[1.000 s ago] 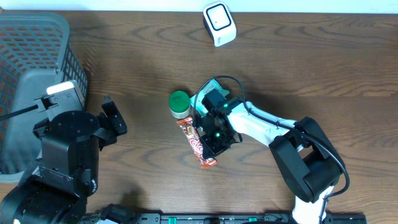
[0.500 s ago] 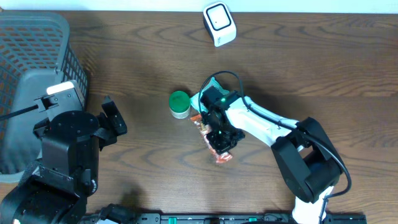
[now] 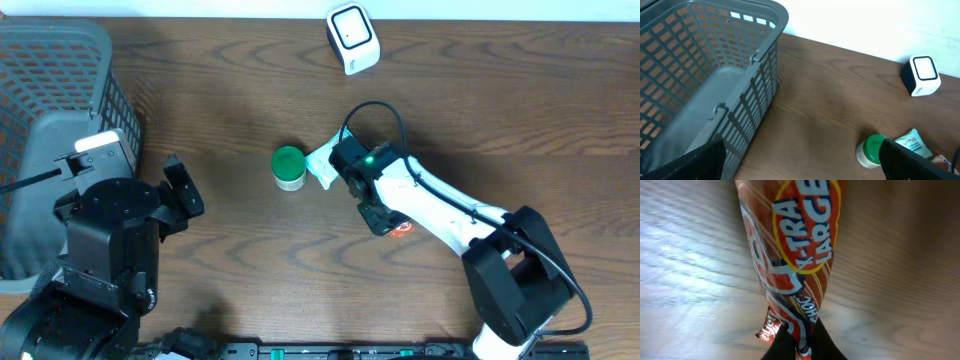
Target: Scan the item barcode
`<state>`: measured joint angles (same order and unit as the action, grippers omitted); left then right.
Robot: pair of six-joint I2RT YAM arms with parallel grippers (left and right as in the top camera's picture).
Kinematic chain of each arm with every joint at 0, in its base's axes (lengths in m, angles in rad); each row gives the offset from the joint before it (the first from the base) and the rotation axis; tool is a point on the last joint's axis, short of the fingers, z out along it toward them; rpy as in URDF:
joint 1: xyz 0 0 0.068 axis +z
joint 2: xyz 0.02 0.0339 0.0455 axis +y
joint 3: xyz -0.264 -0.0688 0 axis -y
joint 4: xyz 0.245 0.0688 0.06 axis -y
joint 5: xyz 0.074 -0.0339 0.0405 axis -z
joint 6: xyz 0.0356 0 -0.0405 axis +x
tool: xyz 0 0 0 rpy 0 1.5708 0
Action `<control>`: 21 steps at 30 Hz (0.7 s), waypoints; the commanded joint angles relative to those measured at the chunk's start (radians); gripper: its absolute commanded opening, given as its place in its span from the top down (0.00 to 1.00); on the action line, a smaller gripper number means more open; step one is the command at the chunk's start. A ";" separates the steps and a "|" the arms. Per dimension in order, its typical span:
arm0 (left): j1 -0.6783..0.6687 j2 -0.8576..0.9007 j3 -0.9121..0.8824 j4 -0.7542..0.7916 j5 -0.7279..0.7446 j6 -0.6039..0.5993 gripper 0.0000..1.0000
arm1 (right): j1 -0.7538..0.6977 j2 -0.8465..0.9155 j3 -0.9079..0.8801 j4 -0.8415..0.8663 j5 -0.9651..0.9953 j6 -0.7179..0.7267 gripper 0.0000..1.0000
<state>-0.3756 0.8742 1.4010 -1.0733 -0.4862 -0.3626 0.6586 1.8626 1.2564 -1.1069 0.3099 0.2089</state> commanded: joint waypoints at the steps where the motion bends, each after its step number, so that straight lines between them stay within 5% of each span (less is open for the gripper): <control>1: 0.004 0.000 -0.005 0.000 -0.023 -0.002 0.02 | -0.001 -0.029 -0.005 -0.014 0.124 0.066 0.99; 21: 0.004 0.000 -0.005 0.000 -0.023 -0.002 0.02 | -0.005 -0.065 -0.005 -0.127 0.597 0.193 0.98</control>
<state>-0.3756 0.8742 1.4010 -1.0733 -0.4858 -0.3626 0.6575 1.8282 1.2552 -1.2339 0.7113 0.3393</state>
